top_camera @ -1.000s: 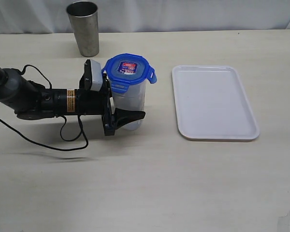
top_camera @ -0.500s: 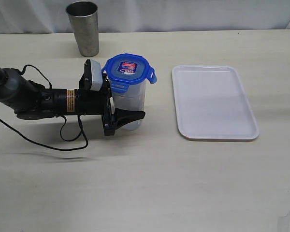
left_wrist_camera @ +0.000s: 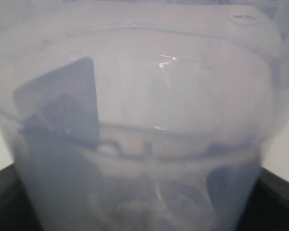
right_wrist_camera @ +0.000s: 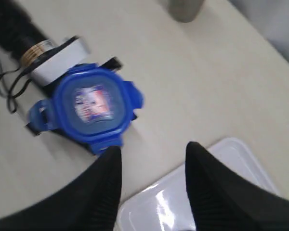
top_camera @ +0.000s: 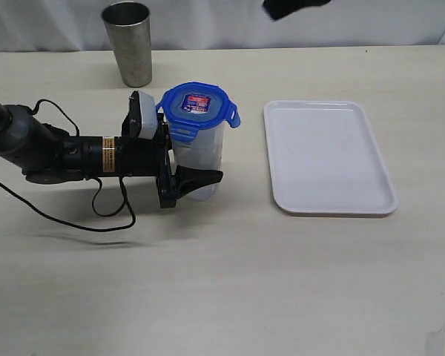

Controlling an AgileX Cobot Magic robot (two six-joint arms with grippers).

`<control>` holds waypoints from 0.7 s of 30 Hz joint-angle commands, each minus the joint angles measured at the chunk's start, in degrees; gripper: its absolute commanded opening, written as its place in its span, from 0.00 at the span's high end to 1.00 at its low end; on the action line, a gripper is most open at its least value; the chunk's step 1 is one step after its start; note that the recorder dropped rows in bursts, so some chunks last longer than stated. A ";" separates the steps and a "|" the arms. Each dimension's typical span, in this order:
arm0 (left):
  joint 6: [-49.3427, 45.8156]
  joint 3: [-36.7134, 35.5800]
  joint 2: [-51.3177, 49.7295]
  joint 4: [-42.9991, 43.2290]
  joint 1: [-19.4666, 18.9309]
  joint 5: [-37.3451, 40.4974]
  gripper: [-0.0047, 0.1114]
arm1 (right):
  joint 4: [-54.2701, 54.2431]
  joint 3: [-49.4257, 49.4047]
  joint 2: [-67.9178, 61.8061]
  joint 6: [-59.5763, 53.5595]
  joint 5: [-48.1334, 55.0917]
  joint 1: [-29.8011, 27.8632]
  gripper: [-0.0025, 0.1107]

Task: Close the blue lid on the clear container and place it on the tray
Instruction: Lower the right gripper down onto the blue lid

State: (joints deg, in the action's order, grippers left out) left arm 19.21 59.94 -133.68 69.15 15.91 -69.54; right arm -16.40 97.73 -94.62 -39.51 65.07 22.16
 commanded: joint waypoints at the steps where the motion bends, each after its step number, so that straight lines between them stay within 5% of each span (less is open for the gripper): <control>1: 0.51 0.38 0.01 0.67 0.11 -0.43 0.96 | 2.88 -0.77 -1.30 -3.41 2.12 9.33 0.61; 7: 0.51 0.38 0.01 0.67 0.11 -0.43 0.96 | 3.89 -0.75 -4.32 -2.59 -2.28 16.02 0.63; 21: 0.52 0.38 0.01 0.78 0.11 -0.43 0.96 | 9.80 -0.75 -12.72 -0.38 -4.41 16.64 0.63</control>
State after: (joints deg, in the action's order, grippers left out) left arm 19.31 60.30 -133.68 69.73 15.91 -69.54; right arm -6.28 97.21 -106.58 -39.31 62.01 38.77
